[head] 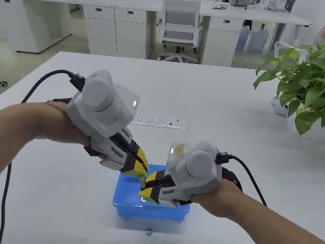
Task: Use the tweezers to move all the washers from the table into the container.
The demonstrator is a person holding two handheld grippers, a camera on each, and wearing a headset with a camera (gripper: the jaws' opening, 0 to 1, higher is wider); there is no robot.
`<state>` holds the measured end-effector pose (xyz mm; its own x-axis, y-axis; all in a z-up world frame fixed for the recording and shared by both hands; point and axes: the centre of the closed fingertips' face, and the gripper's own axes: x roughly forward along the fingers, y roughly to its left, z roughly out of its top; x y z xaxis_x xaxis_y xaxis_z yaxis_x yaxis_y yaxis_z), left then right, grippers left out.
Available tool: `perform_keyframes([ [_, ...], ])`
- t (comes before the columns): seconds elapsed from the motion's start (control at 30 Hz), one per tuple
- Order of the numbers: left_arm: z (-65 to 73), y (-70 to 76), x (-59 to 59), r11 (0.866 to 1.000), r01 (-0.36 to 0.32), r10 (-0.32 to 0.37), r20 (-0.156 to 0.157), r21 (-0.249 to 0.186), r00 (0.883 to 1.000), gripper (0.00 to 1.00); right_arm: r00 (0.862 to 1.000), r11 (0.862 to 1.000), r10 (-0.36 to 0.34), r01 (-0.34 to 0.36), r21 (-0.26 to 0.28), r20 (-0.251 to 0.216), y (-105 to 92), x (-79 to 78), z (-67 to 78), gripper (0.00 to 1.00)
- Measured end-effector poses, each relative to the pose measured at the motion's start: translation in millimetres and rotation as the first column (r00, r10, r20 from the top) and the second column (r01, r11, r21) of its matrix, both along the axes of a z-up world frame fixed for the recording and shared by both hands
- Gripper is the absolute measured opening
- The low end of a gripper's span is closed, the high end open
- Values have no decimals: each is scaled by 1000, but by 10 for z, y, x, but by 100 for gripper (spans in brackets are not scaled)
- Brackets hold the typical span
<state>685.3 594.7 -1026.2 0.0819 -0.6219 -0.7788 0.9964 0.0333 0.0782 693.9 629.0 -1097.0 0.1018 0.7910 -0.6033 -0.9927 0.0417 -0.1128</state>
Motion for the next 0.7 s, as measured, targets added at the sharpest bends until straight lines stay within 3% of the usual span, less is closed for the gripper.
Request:
perform_keyframes([
  [0.7,-295,158,212,999,-44,45,-36,19,998,5,998,1000,-5,5,3,-57,194,171,-293,10],
])
